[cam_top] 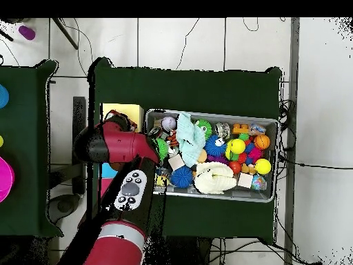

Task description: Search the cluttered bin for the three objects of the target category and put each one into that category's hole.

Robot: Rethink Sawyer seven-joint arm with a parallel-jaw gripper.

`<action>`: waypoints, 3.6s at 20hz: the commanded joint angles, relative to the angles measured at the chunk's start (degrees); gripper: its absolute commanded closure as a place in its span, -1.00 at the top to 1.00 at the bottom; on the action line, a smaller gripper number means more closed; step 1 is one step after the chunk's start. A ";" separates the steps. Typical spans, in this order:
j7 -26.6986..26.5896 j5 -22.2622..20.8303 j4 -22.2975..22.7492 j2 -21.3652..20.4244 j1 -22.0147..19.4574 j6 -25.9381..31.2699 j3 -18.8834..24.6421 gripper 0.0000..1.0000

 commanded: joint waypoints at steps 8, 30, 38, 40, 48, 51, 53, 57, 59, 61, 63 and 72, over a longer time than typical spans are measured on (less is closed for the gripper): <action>6.41 0.41 4.67 -2.38 0.31 11.77 1.42 -1.00; 8.48 0.99 3.66 -9.81 -0.77 25.02 2.01 -1.00; 6.87 -1.79 2.86 -8.84 -0.42 22.98 -0.06 -1.00; 5.90 -3.46 2.42 -8.16 -0.17 21.61 -1.44 -1.00; 5.62 -5.33 1.14 -7.33 0.76 21.20 -3.76 -1.00; 5.45 -5.64 0.96 -7.59 0.86 21.66 -3.86 -1.00; 5.28 -6.05 0.95 -7.55 0.78 21.62 -4.08 -1.00; 5.94 -6.15 1.18 -7.23 0.62 20.26 -3.62 -1.00; 7.09 -5.52 1.56 -6.86 0.62 19.15 -3.13 -1.00; 8.15 -4.87 2.12 -6.61 0.85 18.28 -2.71 -1.00; 8.96 -4.20 2.56 -6.60 0.95 17.67 -2.35 -1.00; 10.97 -0.71 5.06 -6.30 0.01 14.19 1.48 -1.00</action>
